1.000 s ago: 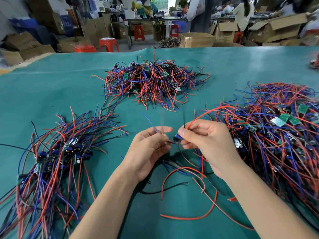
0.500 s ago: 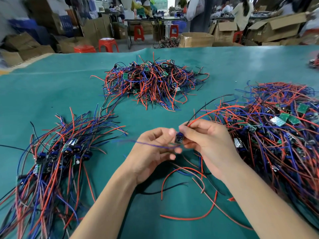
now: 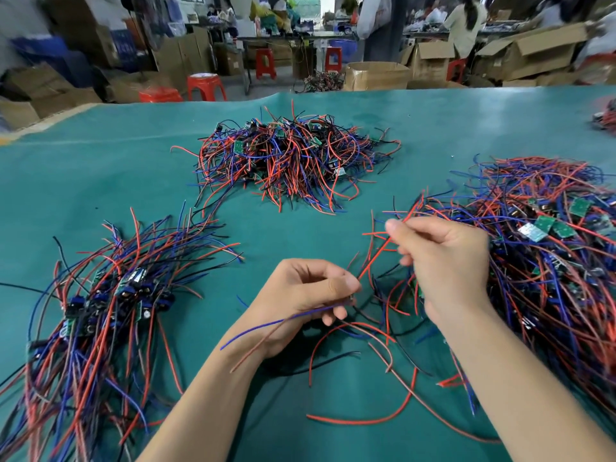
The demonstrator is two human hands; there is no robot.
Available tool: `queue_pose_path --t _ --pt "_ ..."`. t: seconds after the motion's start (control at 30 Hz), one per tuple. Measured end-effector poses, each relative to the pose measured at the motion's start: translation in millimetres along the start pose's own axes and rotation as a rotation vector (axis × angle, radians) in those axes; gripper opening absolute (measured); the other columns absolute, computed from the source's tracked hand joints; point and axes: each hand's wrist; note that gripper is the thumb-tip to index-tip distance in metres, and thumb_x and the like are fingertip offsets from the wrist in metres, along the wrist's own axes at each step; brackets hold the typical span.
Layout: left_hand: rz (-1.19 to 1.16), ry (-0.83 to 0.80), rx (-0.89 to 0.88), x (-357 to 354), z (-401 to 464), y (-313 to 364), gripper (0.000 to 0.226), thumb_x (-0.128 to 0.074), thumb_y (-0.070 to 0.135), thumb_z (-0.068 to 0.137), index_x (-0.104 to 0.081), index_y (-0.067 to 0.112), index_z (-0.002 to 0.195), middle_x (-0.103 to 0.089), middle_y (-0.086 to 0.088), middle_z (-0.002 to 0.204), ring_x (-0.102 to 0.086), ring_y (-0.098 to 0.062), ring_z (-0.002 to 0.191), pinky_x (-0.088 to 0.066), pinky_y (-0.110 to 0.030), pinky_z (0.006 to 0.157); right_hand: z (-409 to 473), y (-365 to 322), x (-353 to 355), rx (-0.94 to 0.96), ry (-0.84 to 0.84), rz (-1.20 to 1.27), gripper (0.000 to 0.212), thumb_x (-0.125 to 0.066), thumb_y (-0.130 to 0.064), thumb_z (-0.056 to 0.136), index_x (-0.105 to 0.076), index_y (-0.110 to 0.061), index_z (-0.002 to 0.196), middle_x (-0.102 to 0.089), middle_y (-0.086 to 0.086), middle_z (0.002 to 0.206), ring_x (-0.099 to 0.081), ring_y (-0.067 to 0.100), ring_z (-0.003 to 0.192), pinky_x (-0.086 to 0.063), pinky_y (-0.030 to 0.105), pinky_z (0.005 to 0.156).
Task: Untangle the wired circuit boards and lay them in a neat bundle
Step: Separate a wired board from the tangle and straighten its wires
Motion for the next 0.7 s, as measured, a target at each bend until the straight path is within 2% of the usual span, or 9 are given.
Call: queue_pose_path --t 0.1,0.2,0.3,0.4,0.5,0.57,0.63,0.7 --pt "-0.02 -0.044 0.021 -0.9 -0.8 0.2 0.011 -0.074 0.013 0.08 -0.074 0.002 0.083 -0.063 -0.011 0.068 -0.056 -0.012 0.05 -0.043 -0.018 0.046 11.1 -2.9 13.4 0.031 0.151 0.041 0.023 -0.083 -0.015 0.083 -0.074 -0.024 0.064 -0.061 -0.008 0.052 -0.051 0.009 0.044 -0.045 0.02 0.048" --pt "-0.057 -0.053 0.014 -2.2 -0.5 -0.2 0.009 -0.074 0.01 0.08 -0.073 0.002 0.086 -0.063 -0.01 0.07 -0.056 -0.012 0.053 -0.044 -0.018 0.05 16.7 -6.6 19.9 0.018 0.223 0.146 0.018 -0.081 -0.015 0.085 -0.074 -0.021 0.07 -0.063 -0.009 0.052 -0.051 0.006 0.044 -0.045 0.019 0.048" --pt "-0.075 -0.016 -0.036 -2.9 0.2 -0.9 0.013 -0.077 -0.001 0.076 -0.069 0.004 0.085 -0.061 -0.007 0.067 -0.054 -0.012 0.056 -0.044 -0.019 0.054 20.0 -10.5 21.9 -0.005 0.307 0.252 0.018 -0.074 -0.018 0.092 -0.07 -0.018 0.075 -0.063 -0.007 0.055 -0.052 0.007 0.046 -0.044 0.021 0.046" --pt "-0.12 0.068 -0.053 -0.5 2.0 -1.5 0.018 -0.072 0.004 0.073 -0.067 0.0 0.089 -0.059 -0.004 0.067 -0.054 -0.012 0.058 -0.046 -0.018 0.057 19.9 -12.9 20.8 0.02 0.34 0.276 0.023 -0.061 -0.025 0.101 -0.064 -0.017 0.08 -0.062 -0.004 0.054 -0.05 0.009 0.041 -0.04 0.022 0.04" --pt "-0.188 0.184 -0.053 2.9 5.2 -2.0 0.034 -0.07 0.003 0.077 -0.063 -0.013 0.107 -0.059 -0.006 0.073 -0.056 -0.011 0.058 -0.047 -0.017 0.058 3.8 -10.5 3.5 -0.071 0.129 0.248 0.037 -0.051 -0.037 0.106 -0.065 -0.012 0.083 -0.063 0.004 0.052 -0.048 0.013 0.035 -0.037 0.02 0.034" --pt "-0.217 0.231 -0.064 4.9 6.8 -2.1 0.034 -0.07 0.005 0.076 -0.066 -0.009 0.106 -0.06 -0.004 0.072 -0.056 -0.009 0.057 -0.047 -0.016 0.057 -11.2 -10.6 -11.6 -0.228 -0.109 0.25 0.052 -0.043 -0.051 0.105 -0.067 -0.007 0.094 -0.069 0.01 0.06 -0.056 0.018 0.042 -0.042 0.023 0.035" --pt "-0.207 0.258 -0.084 7.1 7.5 -3.0 0.026 -0.072 0.009 0.072 -0.071 0.002 0.098 -0.062 -0.003 0.069 -0.057 -0.009 0.057 -0.047 -0.016 0.056 -20.2 -10.4 -18.7 -0.261 -0.323 0.189 0.072 -0.042 -0.074 0.093 -0.071 -0.008 0.099 -0.075 0.012 0.075 -0.065 0.022 0.06 -0.048 0.028 0.041" --pt "-0.19 0.27 -0.101 7.8 7.1 -3.4 0.021 -0.073 0.009 0.071 -0.071 0.006 0.092 -0.063 -0.003 0.07 -0.058 -0.011 0.057 -0.047 -0.018 0.056 -22.8 -9.9 -17.4 -0.163 -0.485 0.122 0.09 -0.049 -0.095 0.069 -0.075 -0.016 0.101 -0.077 0.003 0.089 -0.067 0.017 0.076 -0.053 0.029 0.051"
Point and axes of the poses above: each hand's wrist, its own z-axis towards the middle knuckle, its own x-axis out of the back of the hand, y = z × x
